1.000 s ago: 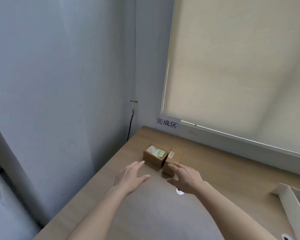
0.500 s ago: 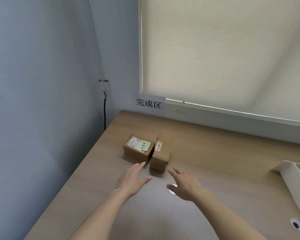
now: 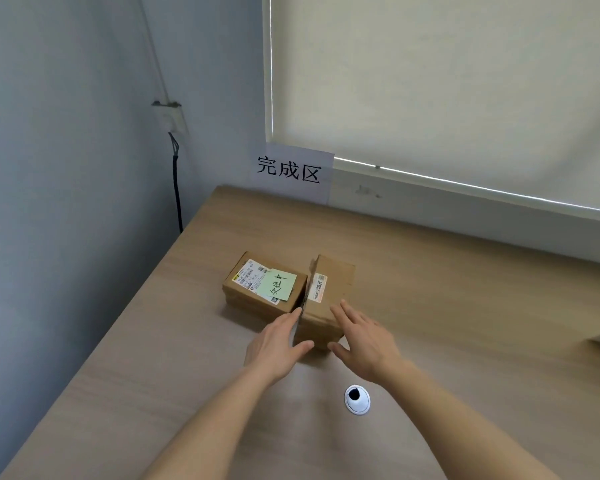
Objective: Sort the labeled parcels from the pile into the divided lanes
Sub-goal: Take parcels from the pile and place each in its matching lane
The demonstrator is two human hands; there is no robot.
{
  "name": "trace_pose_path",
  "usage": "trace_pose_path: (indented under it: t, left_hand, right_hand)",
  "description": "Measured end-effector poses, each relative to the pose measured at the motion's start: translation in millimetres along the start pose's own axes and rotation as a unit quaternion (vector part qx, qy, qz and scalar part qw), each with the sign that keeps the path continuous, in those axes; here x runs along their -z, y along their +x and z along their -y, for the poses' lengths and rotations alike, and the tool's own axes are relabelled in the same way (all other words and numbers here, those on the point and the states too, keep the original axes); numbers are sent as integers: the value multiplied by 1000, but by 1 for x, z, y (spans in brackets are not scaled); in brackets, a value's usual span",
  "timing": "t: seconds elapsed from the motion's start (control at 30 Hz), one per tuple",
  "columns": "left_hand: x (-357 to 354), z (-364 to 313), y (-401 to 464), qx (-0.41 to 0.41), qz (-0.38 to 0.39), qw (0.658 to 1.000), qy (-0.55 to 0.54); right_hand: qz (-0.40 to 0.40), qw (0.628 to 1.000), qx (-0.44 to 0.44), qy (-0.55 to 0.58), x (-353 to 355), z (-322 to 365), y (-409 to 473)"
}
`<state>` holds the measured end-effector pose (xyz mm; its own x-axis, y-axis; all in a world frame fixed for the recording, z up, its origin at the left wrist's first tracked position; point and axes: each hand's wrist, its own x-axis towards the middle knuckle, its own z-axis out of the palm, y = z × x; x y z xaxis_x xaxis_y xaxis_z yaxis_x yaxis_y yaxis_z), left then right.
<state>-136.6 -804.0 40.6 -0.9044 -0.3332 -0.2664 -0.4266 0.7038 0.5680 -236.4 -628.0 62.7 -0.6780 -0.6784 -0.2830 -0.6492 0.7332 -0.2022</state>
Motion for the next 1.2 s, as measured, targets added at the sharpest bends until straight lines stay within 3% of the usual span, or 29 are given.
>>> trace_pose_path:
  t: [0.47,0.77,1.0,1.2]
  left_hand:
    - [-37,1,20,-25,-14,998,-58]
    - [-59,-8,33,-35,5,997,-74]
    - [-84,-20,50,-29,42,989,-135]
    - [-91,-24,68,-50,41,991,-116]
  right_hand:
    - [5,999,-31,8,-23,-30,-7]
    - [27,987,-94,128,-43,-58,-20]
    - [25,981,-121,148,-57,-79,-23]
    - [-6,974,-117,195,-66,-96,-9]
